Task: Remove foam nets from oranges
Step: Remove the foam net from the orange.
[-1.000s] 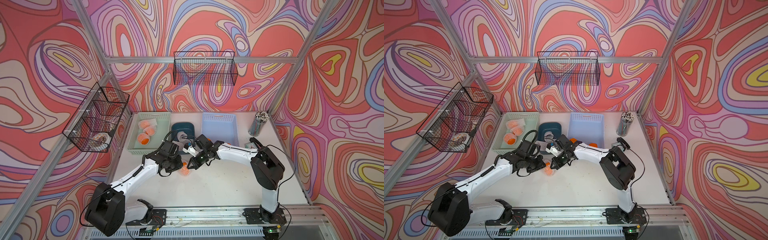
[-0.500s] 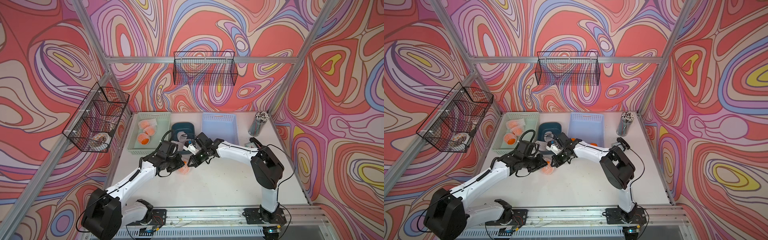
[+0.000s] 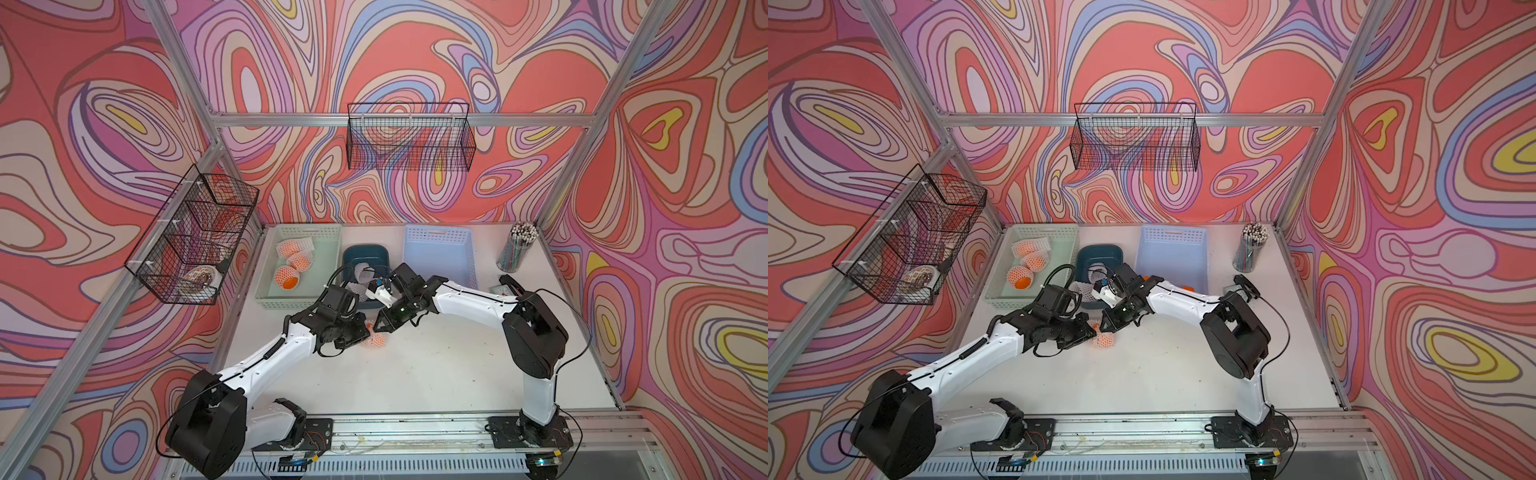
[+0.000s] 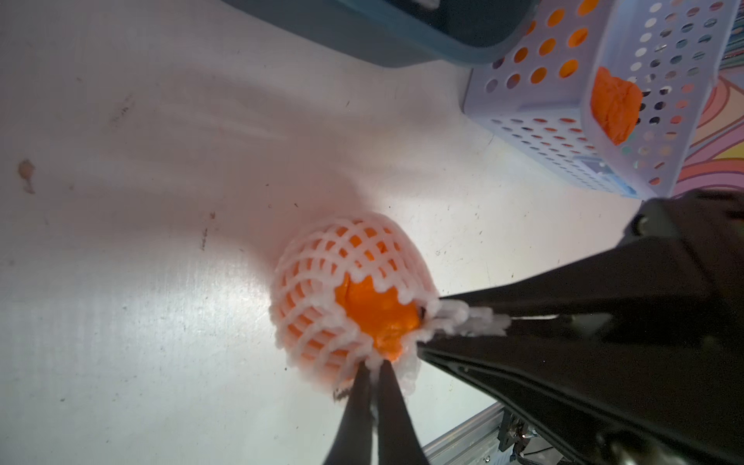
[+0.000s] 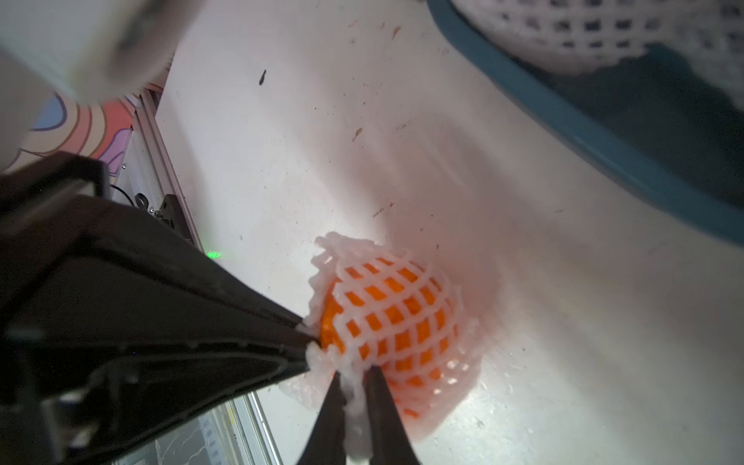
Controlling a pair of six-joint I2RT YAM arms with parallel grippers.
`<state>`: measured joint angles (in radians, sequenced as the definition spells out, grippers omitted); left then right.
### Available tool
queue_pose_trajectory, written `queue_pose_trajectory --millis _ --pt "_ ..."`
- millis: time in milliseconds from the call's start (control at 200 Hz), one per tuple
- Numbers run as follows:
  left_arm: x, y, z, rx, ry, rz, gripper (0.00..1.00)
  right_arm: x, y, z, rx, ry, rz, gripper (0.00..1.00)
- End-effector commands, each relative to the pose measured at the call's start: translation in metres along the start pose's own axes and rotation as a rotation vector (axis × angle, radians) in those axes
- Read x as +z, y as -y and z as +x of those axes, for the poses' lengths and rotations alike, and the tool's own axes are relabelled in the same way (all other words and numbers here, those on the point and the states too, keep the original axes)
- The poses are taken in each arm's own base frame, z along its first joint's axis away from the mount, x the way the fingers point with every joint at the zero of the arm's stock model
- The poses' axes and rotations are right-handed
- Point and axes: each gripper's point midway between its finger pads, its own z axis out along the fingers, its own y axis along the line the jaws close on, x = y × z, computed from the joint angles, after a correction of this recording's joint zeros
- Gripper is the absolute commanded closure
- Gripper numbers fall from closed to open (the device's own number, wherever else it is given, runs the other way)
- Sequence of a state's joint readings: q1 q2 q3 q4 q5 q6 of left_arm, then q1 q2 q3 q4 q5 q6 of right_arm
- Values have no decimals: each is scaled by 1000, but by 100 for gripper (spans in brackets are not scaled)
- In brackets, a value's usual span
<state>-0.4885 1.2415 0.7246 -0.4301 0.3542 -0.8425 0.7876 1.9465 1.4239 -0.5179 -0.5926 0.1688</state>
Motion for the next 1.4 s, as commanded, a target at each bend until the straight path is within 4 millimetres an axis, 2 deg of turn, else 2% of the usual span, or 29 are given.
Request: queue_pose_trajectory --millis 0,205,346,606,826,1077,1247,1397 --pt "3 7 4 8 -18 29 94 -14 -39 -27 -98 88 -108 86" --pt "1 22 -2 1 0 96 93 -10 -38 -22 -89 69 -123 85" --pt "-3 28 -5 -2 13 117 93 -6 -31 -7 -77 31 -108 75" --pt "0 21 0 -16 7 105 93 -5 -23 15 -67 -3 -82 58" --pt "1 21 -2 -22 13 101 93 -11 -26 22 -90 10 -91 41" --pt "7 22 -7 -23 7 87 93 -14 -23 37 -119 20 -83 31" --pt "9 24 -8 -22 0 84 94 -11 -17 45 -124 6 -68 28" --pt "12 27 -8 -29 -11 98 94 -10 -12 39 -137 29 -38 27"
